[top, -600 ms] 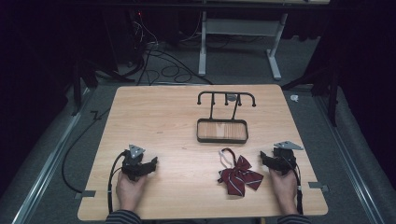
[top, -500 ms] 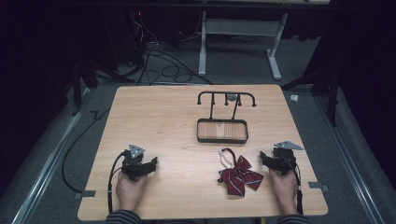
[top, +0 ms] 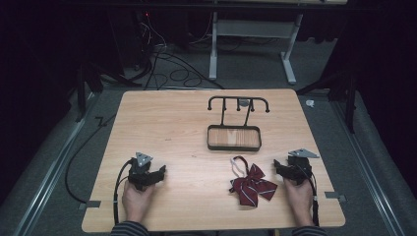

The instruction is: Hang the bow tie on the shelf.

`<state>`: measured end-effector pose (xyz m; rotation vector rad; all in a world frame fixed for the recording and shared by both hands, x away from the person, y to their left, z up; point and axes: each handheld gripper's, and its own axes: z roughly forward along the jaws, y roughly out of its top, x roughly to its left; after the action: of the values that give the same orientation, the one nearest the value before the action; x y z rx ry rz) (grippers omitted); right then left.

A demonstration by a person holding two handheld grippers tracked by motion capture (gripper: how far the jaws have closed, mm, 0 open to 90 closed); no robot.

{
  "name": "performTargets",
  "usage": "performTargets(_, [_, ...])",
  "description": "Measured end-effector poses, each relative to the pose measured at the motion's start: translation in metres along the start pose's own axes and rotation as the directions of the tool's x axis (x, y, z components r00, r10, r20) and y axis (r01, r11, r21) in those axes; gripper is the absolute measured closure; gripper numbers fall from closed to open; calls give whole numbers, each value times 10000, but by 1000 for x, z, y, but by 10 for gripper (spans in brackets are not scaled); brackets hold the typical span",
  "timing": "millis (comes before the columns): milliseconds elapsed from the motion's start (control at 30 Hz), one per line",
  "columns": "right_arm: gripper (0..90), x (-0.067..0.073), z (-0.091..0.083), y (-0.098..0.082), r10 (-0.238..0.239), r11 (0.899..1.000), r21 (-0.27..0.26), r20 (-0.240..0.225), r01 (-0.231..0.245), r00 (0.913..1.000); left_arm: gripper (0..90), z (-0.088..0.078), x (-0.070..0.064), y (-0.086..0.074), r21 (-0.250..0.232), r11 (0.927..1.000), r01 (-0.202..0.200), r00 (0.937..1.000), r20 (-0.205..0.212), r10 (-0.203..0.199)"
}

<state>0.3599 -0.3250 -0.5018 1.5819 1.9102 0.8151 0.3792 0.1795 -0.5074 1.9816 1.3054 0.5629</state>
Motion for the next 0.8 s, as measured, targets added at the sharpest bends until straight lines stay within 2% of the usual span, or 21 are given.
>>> performTargets(533, [389, 0, 0, 0, 44, 10000, 38, 37, -44, 10000, 299, 0, 0, 0, 2, 10000, 16, 10000, 36, -16])
performTargets(633, [393, -1, -1, 0, 26, 10000, -2, -155, -26, 9999, 298, 0, 0, 0, 14, 10000, 24, 10000, 61, -24])
performTargets(800, [416, -1, -1, 0, 85, 10000, -39, -112, -85, 9999, 297, 0, 1, 0, 7, 10000, 39, 10000, 73, -39])
